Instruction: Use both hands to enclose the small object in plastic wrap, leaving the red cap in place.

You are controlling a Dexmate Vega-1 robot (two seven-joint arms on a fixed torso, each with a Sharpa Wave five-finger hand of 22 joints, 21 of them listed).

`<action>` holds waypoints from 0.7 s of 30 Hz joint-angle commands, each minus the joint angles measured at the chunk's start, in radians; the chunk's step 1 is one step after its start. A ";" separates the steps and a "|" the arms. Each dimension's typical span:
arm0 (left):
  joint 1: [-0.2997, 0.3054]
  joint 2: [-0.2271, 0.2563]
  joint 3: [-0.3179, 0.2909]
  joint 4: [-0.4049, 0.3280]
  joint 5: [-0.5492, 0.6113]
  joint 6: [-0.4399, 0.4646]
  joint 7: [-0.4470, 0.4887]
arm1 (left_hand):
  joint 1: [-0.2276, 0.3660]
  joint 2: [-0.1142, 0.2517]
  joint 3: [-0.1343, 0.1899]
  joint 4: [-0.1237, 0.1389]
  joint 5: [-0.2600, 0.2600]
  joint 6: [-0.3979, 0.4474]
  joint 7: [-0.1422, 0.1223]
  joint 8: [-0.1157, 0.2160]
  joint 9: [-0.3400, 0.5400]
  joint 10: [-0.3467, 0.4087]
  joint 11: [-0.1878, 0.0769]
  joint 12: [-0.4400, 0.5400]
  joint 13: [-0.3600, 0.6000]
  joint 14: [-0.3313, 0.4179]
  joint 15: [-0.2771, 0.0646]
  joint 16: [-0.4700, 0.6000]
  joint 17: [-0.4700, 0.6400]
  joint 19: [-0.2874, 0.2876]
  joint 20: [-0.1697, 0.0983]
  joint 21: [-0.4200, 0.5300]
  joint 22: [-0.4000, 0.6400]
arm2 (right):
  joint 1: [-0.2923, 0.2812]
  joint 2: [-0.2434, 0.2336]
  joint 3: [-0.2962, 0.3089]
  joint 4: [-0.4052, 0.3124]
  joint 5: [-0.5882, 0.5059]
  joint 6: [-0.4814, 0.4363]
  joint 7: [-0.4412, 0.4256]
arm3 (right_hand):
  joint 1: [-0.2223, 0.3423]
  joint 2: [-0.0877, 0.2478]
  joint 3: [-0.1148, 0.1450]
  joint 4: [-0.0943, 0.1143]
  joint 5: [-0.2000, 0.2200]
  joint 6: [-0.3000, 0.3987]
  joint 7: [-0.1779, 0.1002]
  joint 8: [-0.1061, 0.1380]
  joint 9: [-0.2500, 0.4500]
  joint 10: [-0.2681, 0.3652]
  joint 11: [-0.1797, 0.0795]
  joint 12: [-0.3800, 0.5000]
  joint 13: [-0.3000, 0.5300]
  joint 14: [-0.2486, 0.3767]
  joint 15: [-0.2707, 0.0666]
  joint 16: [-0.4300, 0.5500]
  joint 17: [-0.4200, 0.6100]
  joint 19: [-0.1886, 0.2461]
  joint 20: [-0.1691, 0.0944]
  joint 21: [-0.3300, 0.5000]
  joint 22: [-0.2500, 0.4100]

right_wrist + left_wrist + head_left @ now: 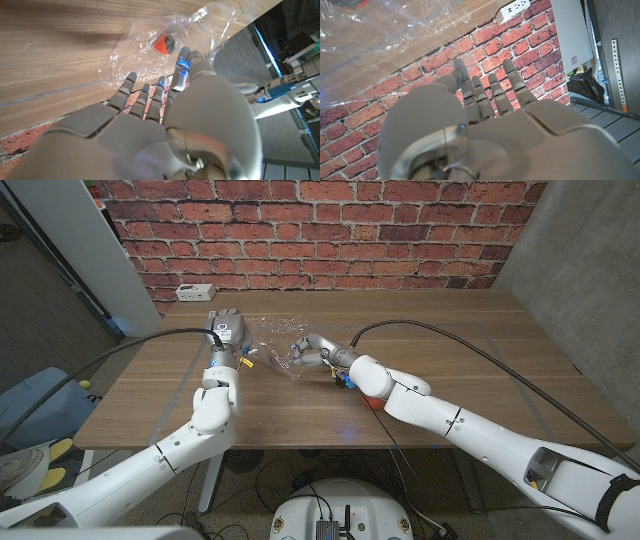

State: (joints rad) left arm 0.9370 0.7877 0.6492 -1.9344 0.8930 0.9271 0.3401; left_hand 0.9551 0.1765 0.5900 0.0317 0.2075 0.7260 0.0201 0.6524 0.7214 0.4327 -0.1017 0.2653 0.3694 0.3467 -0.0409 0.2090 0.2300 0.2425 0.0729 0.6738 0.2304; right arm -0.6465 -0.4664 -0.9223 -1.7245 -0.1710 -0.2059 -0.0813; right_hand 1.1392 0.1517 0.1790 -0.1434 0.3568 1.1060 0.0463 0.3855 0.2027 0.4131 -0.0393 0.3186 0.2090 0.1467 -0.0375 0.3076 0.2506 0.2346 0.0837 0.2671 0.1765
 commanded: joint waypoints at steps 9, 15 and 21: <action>-0.007 0.010 -0.005 0.011 -0.064 0.029 0.031 | -0.009 0.007 0.012 0.000 -0.004 -0.005 0.000 0.072 -0.003 0.001 -0.001 0.006 0.008 -0.008 -0.032 -0.005 0.003 -0.006 0.001 0.013 0.004 | -0.045 0.094 0.105 0.166 0.114 0.220 -0.082 | 0.019 0.006 0.024 -0.002 -0.022 0.024 0.020 0.026 0.024 0.045 0.005 0.010 0.003 0.033 -0.005 0.008 0.000 0.023 0.004 0.001 0.002; -0.025 0.014 0.016 0.017 -0.059 0.038 0.029 | -0.011 0.006 0.015 -0.001 -0.006 -0.004 0.000 0.076 -0.006 0.002 -0.002 0.007 0.010 -0.008 -0.034 -0.005 0.003 -0.007 0.000 0.018 0.004 | 0.013 0.050 0.093 0.161 0.192 0.221 0.116 | -0.392 -0.075 -0.117 0.178 -0.121 -0.282 0.101 -0.153 -0.007 -0.160 0.118 -0.089 0.016 -0.141 0.114 -0.075 0.035 -0.190 0.103 -0.072 0.014; -0.047 0.012 0.034 0.031 -0.058 0.040 0.025 | -0.014 0.005 0.019 -0.002 -0.007 -0.007 -0.002 0.079 -0.011 0.002 0.001 0.007 0.012 -0.007 -0.033 -0.004 0.003 -0.009 0.000 0.023 0.004 | 0.057 0.014 0.051 0.082 0.147 0.120 0.204 | -0.475 -0.143 -0.176 0.185 -0.100 -0.522 0.061 -0.214 -0.005 -0.316 0.124 -0.127 0.024 -0.246 0.130 -0.102 0.042 -0.302 0.124 -0.081 0.016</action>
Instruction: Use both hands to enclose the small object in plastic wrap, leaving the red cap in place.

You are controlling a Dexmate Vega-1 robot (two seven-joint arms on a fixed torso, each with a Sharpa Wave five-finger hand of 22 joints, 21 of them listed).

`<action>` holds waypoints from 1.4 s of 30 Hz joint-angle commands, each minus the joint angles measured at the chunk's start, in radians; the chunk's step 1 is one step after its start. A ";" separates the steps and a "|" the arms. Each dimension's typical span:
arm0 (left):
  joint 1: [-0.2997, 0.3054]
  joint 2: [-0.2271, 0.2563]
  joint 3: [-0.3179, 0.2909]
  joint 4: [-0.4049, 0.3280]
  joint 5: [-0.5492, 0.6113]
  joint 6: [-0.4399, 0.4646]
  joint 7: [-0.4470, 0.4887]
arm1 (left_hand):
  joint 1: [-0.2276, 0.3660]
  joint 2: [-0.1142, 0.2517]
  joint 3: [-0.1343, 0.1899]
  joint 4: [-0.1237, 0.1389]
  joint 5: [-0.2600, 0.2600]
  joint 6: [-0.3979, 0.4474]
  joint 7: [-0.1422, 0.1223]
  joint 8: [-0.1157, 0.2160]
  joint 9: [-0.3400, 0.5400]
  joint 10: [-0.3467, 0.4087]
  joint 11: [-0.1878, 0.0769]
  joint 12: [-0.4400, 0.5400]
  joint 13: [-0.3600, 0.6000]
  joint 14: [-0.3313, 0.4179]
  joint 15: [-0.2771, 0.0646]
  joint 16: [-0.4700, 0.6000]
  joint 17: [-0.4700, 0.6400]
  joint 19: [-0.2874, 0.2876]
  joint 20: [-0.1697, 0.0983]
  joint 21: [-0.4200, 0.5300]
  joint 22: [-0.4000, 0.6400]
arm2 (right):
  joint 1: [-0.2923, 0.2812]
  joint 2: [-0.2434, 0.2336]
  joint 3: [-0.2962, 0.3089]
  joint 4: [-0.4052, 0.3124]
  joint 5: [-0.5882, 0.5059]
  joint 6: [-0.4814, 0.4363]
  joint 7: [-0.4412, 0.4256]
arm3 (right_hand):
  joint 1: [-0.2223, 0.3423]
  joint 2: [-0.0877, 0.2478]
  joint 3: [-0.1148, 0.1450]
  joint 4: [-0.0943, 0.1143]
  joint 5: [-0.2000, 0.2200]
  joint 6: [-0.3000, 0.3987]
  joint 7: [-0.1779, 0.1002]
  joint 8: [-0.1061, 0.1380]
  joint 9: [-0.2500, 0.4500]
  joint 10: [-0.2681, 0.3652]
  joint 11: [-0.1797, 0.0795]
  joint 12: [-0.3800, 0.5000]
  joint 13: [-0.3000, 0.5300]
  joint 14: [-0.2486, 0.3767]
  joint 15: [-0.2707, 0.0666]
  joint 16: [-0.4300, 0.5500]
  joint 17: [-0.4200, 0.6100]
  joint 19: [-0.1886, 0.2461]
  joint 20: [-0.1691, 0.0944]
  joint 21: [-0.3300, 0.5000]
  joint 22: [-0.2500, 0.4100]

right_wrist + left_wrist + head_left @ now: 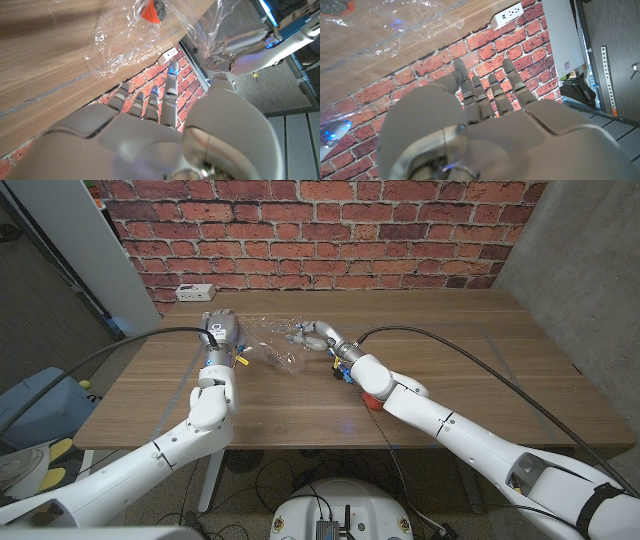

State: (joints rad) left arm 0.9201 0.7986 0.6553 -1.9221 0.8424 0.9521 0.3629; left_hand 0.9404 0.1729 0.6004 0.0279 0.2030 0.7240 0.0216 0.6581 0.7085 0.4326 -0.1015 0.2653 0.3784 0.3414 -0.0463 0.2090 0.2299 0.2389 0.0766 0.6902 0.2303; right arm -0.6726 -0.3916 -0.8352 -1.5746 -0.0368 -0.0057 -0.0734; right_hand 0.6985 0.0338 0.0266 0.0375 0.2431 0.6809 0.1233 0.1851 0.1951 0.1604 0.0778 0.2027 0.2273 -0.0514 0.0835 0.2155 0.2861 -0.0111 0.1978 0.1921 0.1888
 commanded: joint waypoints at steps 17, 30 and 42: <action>-0.097 -0.016 0.081 0.064 0.015 0.059 -0.027 | -0.007 0.007 0.018 -0.003 -0.006 -0.005 -0.001 0.087 -0.006 0.003 0.000 0.009 0.009 -0.001 -0.025 -0.004 0.003 -0.007 -0.003 0.021 0.003 | 0.125 -0.099 -0.132 -0.217 -0.194 -0.291 0.224 | 0.014 -0.029 -0.017 -0.032 0.046 -0.172 -0.044 -0.001 0.004 -0.132 0.010 -0.009 0.009 -0.098 0.017 -0.012 0.005 -0.090 0.013 0.004 0.003; -0.095 -0.004 0.090 0.045 0.021 0.096 -0.037 | -0.015 0.005 0.025 -0.007 -0.009 -0.008 0.000 0.097 -0.014 0.004 0.004 0.009 0.014 -0.001 -0.023 -0.004 0.003 -0.011 -0.005 0.033 0.001 | 0.075 -0.055 -0.156 -0.177 -0.371 -0.285 0.021 | 0.276 0.012 0.075 -0.183 0.126 0.138 -0.097 0.101 0.008 0.072 -0.067 0.067 -0.002 0.080 -0.044 0.047 -0.021 0.113 -0.016 0.064 -0.005; -0.067 0.016 0.072 0.016 0.003 0.109 -0.027 | -0.021 0.004 0.032 -0.012 -0.010 -0.012 -0.002 0.105 -0.022 0.002 0.006 0.009 0.018 -0.001 -0.023 -0.004 0.003 -0.014 -0.005 0.043 -0.001 | 0.027 0.020 -0.105 -0.040 -0.376 -0.123 -0.189 | 0.418 0.099 0.177 -0.195 0.101 0.434 -0.106 0.211 0.018 0.298 -0.146 0.112 -0.011 0.254 -0.146 0.096 -0.024 0.258 -0.095 0.083 -0.009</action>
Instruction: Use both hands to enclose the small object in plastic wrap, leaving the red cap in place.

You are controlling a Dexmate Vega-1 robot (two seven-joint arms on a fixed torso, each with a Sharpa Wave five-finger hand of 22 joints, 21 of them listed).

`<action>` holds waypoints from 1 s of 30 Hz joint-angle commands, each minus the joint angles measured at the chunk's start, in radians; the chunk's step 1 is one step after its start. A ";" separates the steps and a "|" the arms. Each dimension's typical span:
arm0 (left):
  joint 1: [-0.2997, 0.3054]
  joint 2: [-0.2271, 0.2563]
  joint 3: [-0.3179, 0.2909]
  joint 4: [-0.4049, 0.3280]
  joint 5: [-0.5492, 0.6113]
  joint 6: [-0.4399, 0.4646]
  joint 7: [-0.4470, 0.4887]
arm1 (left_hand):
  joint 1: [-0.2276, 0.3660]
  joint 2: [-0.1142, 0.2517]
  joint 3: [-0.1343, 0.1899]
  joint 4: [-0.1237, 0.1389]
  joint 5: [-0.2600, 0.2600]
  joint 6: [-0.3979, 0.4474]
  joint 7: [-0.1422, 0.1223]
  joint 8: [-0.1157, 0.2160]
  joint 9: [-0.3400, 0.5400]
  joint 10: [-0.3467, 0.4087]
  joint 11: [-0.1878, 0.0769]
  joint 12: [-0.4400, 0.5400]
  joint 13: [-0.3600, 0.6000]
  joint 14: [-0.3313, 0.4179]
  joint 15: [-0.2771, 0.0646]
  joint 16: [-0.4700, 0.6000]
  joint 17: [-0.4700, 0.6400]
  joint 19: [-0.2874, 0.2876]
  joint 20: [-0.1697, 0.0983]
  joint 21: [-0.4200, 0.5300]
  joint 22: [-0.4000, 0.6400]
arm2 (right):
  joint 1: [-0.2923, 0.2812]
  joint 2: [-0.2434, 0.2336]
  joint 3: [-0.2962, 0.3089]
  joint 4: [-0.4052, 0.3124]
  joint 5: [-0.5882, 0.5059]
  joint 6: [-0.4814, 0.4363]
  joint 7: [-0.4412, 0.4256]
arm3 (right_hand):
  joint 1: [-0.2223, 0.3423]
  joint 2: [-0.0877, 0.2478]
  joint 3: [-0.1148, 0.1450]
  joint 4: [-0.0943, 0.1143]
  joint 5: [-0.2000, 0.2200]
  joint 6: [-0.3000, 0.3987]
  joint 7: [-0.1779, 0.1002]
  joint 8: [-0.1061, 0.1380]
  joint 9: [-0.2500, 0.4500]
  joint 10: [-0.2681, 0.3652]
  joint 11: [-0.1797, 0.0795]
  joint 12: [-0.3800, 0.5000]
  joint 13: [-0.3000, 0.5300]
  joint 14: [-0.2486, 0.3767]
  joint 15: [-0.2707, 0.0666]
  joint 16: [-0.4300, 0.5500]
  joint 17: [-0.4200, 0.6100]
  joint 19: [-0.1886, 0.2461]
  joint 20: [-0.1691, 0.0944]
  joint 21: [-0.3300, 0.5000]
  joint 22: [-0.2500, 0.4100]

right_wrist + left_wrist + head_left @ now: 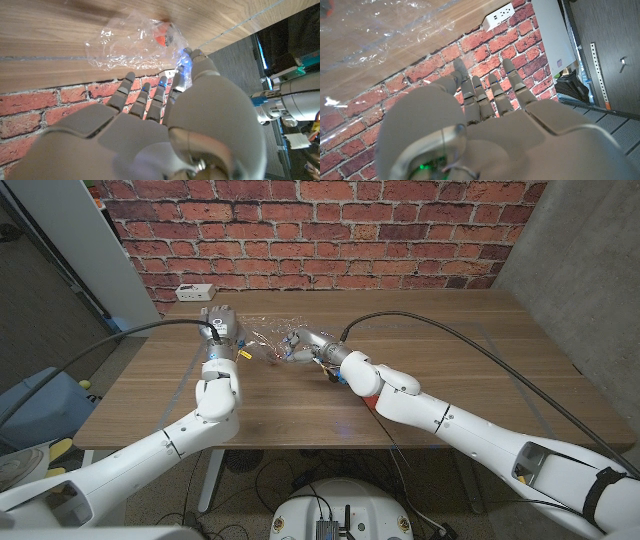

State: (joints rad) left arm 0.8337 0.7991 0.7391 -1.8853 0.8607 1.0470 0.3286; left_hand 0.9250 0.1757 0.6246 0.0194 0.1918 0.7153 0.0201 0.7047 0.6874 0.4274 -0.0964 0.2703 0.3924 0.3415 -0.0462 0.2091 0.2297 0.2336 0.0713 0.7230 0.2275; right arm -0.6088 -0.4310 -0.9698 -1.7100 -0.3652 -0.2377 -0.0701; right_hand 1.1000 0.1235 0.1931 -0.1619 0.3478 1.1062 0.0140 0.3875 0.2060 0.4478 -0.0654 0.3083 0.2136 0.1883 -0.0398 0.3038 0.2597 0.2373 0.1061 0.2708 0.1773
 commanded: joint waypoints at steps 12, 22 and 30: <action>0.012 0.009 -0.016 0.006 -0.051 0.021 0.014 | -0.014 0.001 0.013 -0.004 0.000 -0.006 -0.004 0.065 -0.011 0.006 0.002 0.003 0.007 -0.005 -0.021 -0.004 0.004 -0.013 0.001 0.020 0.000 | 0.019 0.129 0.035 0.213 -0.049 0.144 -0.229 | 0.009 0.020 0.017 0.015 -0.018 -0.003 -0.003 0.012 0.017 0.005 0.001 -0.002 0.003 0.019 -0.028 0.009 0.006 0.019 -0.007 0.003 0.002; -0.036 0.013 -0.002 0.056 -0.084 0.007 -0.009 | -0.020 0.002 0.017 -0.005 -0.002 -0.011 -0.005 0.071 -0.015 0.003 0.004 0.001 0.010 -0.007 -0.020 -0.004 0.005 -0.016 0.000 0.028 -0.001 | 0.106 0.199 0.020 0.372 -0.024 0.179 -0.227 | 0.008 0.023 0.023 0.018 -0.028 -0.005 -0.003 0.013 0.017 0.005 0.000 -0.007 0.003 0.022 -0.029 0.008 0.007 0.020 -0.009 -0.001 0.002; -0.090 0.018 0.019 0.108 -0.103 -0.040 -0.032 | -0.026 0.002 0.020 -0.006 -0.003 -0.015 -0.005 0.075 -0.022 0.003 0.002 0.001 0.012 -0.010 -0.019 -0.004 0.006 -0.019 0.000 0.034 -0.003 | 0.174 0.247 0.005 0.505 -0.006 0.215 -0.243 | 0.007 0.023 0.026 0.019 -0.034 -0.007 -0.002 0.014 0.017 0.007 0.000 -0.009 0.002 0.022 -0.030 0.007 0.007 0.022 -0.011 -0.002 0.002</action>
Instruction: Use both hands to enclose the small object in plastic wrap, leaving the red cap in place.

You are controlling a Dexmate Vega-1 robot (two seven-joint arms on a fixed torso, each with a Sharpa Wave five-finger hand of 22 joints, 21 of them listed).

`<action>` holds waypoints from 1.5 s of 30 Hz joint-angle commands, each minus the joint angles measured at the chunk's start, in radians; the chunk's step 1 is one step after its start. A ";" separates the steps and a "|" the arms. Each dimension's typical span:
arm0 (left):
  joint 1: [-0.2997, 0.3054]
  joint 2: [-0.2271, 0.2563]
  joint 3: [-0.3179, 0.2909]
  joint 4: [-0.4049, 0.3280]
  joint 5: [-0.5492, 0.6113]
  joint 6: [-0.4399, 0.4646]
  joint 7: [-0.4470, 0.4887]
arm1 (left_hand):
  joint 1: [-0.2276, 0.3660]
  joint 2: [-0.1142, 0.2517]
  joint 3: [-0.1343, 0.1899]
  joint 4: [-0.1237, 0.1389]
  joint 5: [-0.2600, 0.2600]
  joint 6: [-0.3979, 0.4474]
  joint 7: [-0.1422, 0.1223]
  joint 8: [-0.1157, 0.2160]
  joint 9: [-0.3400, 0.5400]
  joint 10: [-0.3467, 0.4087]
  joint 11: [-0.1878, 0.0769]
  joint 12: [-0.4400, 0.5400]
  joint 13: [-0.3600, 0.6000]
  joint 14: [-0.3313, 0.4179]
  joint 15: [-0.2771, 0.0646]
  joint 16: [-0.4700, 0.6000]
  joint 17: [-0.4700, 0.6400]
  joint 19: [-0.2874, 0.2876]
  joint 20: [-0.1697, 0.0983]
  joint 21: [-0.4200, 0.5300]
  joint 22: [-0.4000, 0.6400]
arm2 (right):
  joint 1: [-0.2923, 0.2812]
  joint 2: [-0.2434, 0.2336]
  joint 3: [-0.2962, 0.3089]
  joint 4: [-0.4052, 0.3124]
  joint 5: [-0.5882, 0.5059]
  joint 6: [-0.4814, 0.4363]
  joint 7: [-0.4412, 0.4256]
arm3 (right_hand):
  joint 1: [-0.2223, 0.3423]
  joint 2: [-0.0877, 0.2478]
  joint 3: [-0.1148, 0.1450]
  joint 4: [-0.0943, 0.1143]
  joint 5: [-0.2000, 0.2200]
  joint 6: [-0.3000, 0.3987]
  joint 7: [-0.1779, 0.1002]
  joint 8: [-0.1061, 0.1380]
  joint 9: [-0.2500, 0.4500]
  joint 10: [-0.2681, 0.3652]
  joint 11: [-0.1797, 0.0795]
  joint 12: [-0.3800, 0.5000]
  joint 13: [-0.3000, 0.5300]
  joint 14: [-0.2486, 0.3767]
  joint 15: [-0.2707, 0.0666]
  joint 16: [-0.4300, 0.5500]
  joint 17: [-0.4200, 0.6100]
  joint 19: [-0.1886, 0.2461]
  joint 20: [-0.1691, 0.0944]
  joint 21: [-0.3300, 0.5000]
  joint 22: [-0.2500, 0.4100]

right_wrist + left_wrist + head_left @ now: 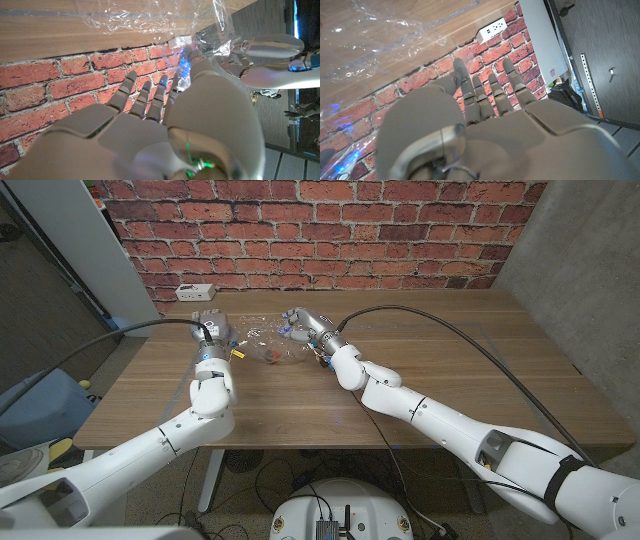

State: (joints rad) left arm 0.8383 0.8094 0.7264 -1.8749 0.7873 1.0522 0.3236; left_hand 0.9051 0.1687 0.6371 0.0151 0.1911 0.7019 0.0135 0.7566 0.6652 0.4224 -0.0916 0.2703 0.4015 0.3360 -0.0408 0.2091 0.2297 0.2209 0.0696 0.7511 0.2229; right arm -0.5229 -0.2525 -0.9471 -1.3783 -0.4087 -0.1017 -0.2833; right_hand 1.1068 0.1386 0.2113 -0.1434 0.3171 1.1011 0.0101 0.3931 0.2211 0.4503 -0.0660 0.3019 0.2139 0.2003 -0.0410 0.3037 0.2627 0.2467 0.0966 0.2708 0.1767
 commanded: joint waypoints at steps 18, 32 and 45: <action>-0.240 -0.043 0.122 0.227 0.020 -0.104 -0.100 | -0.016 0.009 0.014 -0.004 -0.003 -0.001 -0.001 0.032 -0.015 0.007 -0.006 0.000 0.005 -0.003 -0.029 -0.002 0.007 -0.008 -0.002 0.019 -0.001 | 0.241 0.156 -0.045 0.508 0.092 0.224 -0.076 | 0.002 0.008 0.018 0.000 -0.017 -0.003 0.002 0.011 0.003 0.010 0.000 -0.007 0.002 0.016 -0.034 0.004 0.005 0.020 -0.008 -0.005 0.002; -0.341 -0.119 0.194 0.372 0.062 -0.108 -0.146 | -0.023 0.008 0.019 -0.006 -0.004 -0.002 -0.007 0.039 -0.028 0.011 -0.005 -0.001 0.006 -0.001 -0.031 0.000 0.008 -0.009 -0.001 0.029 -0.004 | 0.440 0.353 -0.139 1.011 0.228 0.303 -0.030 | 0.001 0.009 0.025 0.001 -0.027 -0.005 0.003 0.013 0.002 0.013 -0.001 -0.011 0.002 0.022 -0.035 0.003 0.005 0.031 -0.009 -0.006 0.002; -0.449 -0.208 0.265 0.592 0.044 -0.158 -0.155 | -0.029 0.005 0.023 -0.010 -0.005 -0.010 -0.009 0.042 -0.040 0.020 -0.006 0.000 0.005 0.004 -0.033 0.001 0.008 -0.004 0.001 0.040 -0.007 | 0.521 0.338 -0.289 0.931 0.432 -0.011 0.167 | 0.001 0.013 0.034 0.003 -0.037 -0.014 0.006 0.009 -0.002 0.023 0.004 -0.012 0.003 0.030 -0.038 0.002 0.006 0.039 -0.012 -0.008 0.002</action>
State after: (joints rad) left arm 0.4800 0.6731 0.9318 -1.4560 0.8422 0.9301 0.1787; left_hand 0.8790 0.1691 0.6521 0.0083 0.1909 0.6938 0.0090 0.7916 0.6246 0.4298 -0.0947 0.2703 0.4032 0.3361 -0.0408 0.2091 0.2348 0.2103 0.0695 0.7811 0.2136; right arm -0.0821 0.0635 -1.1342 -0.4813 -0.1324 0.0940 -0.2678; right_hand 1.1067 0.1383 0.2367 -0.1382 0.2848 1.0941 0.0145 0.3980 0.2170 0.4631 -0.0603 0.2934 0.2142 0.2203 -0.0396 0.3037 0.2674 0.2779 0.0809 0.2658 0.1770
